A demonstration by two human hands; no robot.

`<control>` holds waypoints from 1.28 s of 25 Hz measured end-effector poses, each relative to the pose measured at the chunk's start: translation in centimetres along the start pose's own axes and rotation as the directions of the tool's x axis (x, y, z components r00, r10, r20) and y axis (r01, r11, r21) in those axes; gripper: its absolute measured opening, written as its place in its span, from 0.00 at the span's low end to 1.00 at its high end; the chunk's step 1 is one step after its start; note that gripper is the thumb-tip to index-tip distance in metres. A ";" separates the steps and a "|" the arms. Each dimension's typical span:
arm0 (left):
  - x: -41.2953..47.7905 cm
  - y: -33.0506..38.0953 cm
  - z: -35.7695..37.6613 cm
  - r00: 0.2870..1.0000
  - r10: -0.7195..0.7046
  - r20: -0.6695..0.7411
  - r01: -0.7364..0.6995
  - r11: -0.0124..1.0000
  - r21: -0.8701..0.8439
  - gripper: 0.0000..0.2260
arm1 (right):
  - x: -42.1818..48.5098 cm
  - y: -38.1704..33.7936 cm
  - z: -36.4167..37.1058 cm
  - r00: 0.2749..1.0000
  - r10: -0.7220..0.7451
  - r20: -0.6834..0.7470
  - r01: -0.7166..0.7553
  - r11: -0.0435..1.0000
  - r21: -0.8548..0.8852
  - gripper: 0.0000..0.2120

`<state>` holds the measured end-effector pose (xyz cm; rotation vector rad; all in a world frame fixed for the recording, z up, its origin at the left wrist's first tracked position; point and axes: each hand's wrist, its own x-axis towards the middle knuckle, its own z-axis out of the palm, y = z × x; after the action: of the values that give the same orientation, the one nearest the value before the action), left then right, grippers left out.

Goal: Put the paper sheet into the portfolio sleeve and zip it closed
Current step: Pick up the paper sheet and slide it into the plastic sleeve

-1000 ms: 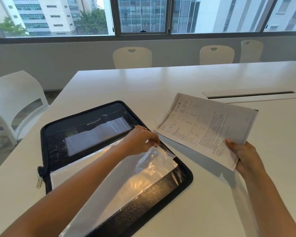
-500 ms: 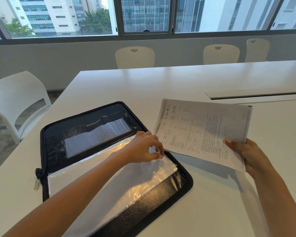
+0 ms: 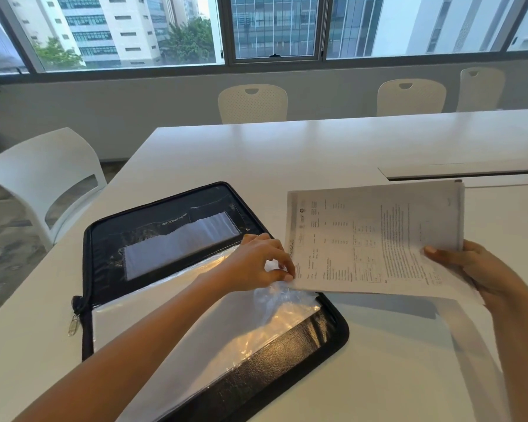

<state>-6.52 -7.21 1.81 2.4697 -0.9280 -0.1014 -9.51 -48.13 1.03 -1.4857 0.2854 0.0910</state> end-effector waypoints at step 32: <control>4.2 -7.1 -3.6 0.974 -0.224 0.025 0.217 0.961 0.171 0.09 | 9.4 -2.4 4.6 0.840 0.322 0.436 -0.146 0.909 -0.390 0.15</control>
<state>1.77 -3.77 2.00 2.7312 -0.7004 -0.1605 0.71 -44.87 1.29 -1.7064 0.0328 0.7491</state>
